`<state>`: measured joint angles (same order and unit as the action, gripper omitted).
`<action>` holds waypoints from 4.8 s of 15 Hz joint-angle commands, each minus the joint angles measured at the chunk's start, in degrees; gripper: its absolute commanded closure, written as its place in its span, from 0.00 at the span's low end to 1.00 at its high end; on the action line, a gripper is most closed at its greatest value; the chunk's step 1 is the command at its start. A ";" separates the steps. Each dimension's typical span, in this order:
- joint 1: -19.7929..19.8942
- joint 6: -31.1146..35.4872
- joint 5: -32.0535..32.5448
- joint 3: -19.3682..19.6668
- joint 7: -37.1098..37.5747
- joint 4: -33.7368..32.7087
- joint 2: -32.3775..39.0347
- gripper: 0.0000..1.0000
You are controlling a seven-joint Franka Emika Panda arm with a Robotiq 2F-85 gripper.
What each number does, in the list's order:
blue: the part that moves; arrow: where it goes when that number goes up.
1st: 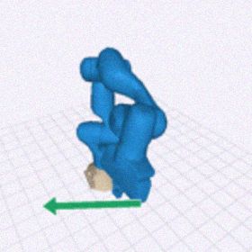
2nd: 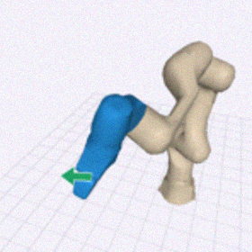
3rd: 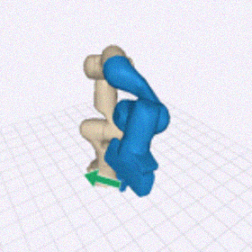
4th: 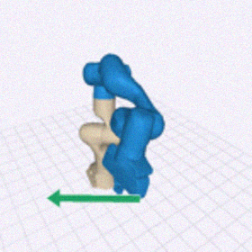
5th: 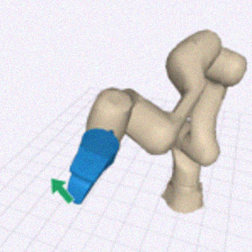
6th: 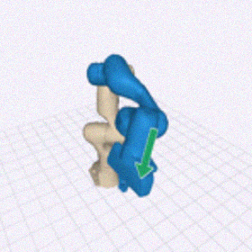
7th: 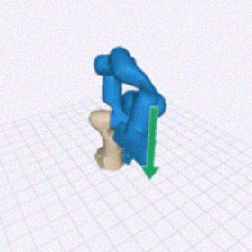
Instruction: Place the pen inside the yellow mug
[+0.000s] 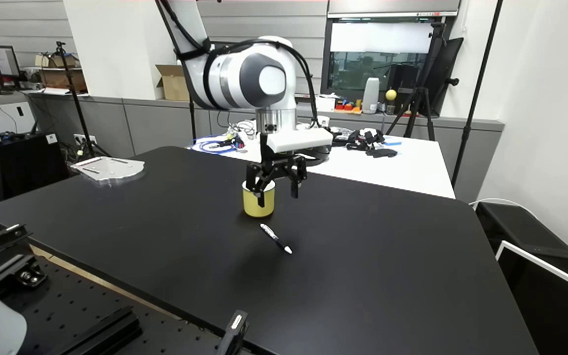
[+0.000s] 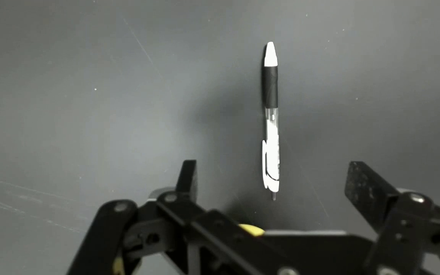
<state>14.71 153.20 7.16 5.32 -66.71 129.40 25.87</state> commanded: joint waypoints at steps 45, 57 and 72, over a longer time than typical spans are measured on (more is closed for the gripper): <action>-4.54 -30.37 6.28 1.24 17.22 -17.30 -2.19 0.96; 1.67 3.03 -30.72 -11.87 11.09 -11.42 -3.06 0.96; 15.04 29.92 -47.55 -33.02 -4.07 -6.36 6.96 0.96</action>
<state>26.94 180.93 -39.43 -25.10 -69.05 121.88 31.61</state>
